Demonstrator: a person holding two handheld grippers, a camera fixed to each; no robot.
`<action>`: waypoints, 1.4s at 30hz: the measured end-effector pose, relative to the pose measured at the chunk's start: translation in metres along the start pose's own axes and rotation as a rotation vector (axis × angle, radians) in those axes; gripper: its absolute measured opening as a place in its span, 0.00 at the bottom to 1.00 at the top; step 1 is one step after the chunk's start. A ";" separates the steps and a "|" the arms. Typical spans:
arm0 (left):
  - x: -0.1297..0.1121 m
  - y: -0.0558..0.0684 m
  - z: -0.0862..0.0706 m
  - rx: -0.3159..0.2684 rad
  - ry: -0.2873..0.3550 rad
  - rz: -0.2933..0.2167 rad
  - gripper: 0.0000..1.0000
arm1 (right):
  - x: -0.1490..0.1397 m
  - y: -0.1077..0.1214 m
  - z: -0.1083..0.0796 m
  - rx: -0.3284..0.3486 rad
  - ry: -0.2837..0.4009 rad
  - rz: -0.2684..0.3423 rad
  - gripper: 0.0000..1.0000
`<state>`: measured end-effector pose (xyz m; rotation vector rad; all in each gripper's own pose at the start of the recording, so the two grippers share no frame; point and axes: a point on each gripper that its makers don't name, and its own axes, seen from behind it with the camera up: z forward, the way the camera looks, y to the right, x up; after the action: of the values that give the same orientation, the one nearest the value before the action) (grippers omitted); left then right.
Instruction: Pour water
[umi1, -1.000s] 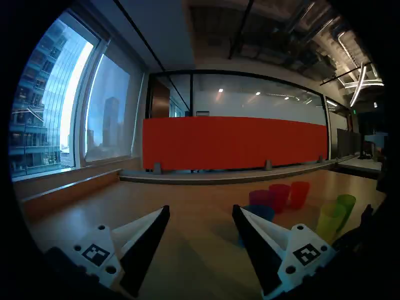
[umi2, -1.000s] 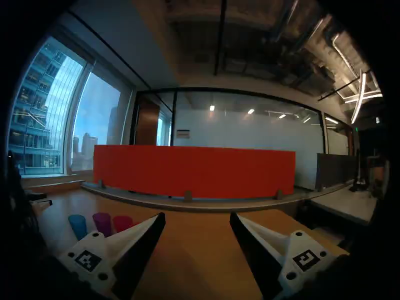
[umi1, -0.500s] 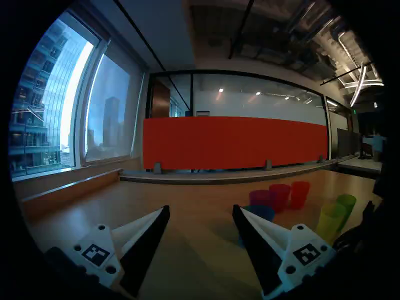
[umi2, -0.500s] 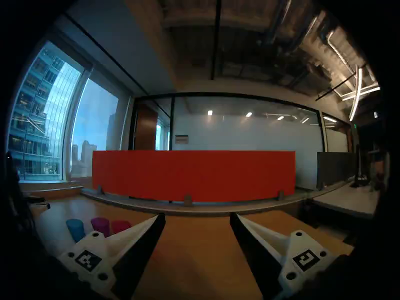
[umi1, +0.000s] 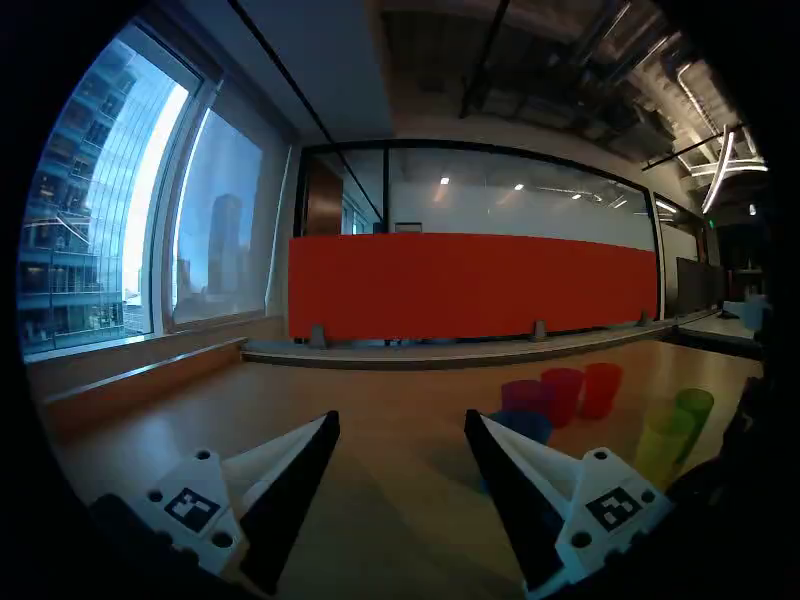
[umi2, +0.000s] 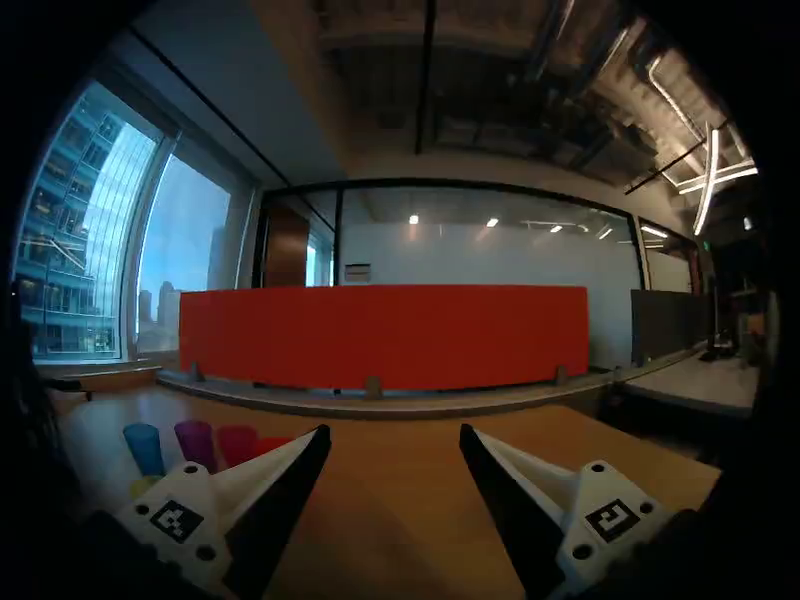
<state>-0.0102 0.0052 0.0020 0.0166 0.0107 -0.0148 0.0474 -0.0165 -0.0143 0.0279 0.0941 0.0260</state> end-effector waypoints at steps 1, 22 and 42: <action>0.000 0.000 0.000 0.000 0.000 0.000 0.93 | -0.002 -0.001 0.000 0.001 0.000 0.002 1.00; -0.001 0.000 0.000 0.000 0.000 -0.001 0.93 | -0.037 0.012 0.001 -0.023 -0.044 0.013 1.00; -0.001 0.000 0.000 0.000 0.000 0.000 0.93 | -0.054 0.013 0.003 -0.038 -0.083 -0.009 1.00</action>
<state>-0.0108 0.0054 0.0021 0.0163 0.0110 -0.0152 -0.0064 -0.0055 -0.0060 -0.0091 0.0112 0.0173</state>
